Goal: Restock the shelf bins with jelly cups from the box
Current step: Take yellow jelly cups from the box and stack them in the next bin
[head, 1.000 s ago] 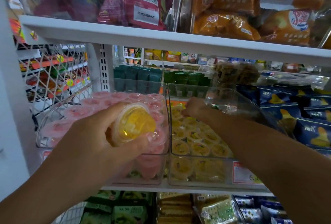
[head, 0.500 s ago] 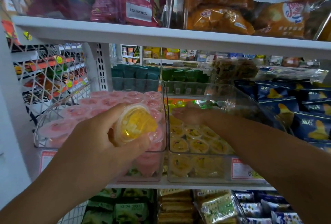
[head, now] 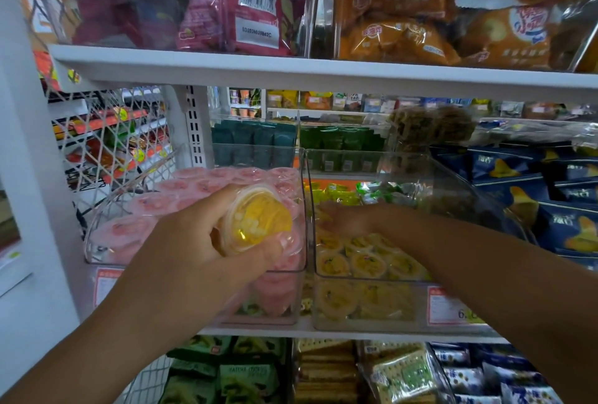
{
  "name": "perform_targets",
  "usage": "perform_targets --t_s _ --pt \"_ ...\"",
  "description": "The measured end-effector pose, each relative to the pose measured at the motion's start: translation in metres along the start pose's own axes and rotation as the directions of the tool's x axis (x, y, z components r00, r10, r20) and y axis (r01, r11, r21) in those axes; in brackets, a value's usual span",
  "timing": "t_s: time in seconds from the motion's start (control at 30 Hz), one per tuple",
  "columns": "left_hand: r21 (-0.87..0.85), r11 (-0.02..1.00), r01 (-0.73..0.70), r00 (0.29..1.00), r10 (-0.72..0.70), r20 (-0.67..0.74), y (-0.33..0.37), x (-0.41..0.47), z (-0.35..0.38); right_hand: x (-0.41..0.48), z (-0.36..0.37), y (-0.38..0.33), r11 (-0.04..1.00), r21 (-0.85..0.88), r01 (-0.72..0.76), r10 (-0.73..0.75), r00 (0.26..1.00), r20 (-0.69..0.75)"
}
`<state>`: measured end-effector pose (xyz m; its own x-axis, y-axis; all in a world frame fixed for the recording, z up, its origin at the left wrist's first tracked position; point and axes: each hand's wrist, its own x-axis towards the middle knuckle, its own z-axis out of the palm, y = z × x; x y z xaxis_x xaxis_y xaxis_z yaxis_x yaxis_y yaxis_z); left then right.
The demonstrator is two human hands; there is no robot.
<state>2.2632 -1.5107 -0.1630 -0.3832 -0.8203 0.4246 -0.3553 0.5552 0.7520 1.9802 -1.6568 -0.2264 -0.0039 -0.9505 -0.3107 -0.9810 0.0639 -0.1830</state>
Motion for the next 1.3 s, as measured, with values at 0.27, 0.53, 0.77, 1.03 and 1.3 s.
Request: perform_targets --t_s 0.27,0.53,0.77,1.03,1.3 --pt "0.046 0.999 -0.015 1.000 0.015 0.007 0.001 0.000 -0.001 -0.044 -0.054 0.036 0.971 -0.213 -0.106 0.124 0.990 0.073" --pt "0.030 0.999 -0.029 0.999 0.028 0.027 0.012 0.002 0.013 -0.061 -0.036 0.075 0.919 -0.311 -0.243 0.266 0.963 0.033" --pt "0.050 0.998 -0.043 0.998 0.040 0.054 0.013 -0.001 0.015 -0.066 -0.026 0.070 0.899 -0.348 -0.265 0.186 0.952 -0.245" --pt "0.079 0.992 -0.096 0.994 0.091 0.062 0.018 -0.002 0.021 -0.076 -0.027 0.078 0.953 -0.205 -0.221 0.162 0.949 -0.271" --pt "0.240 0.960 -0.146 0.988 0.132 0.075 0.019 0.009 0.029 -0.140 -0.053 0.038 0.842 0.516 0.158 -0.016 0.963 -0.268"
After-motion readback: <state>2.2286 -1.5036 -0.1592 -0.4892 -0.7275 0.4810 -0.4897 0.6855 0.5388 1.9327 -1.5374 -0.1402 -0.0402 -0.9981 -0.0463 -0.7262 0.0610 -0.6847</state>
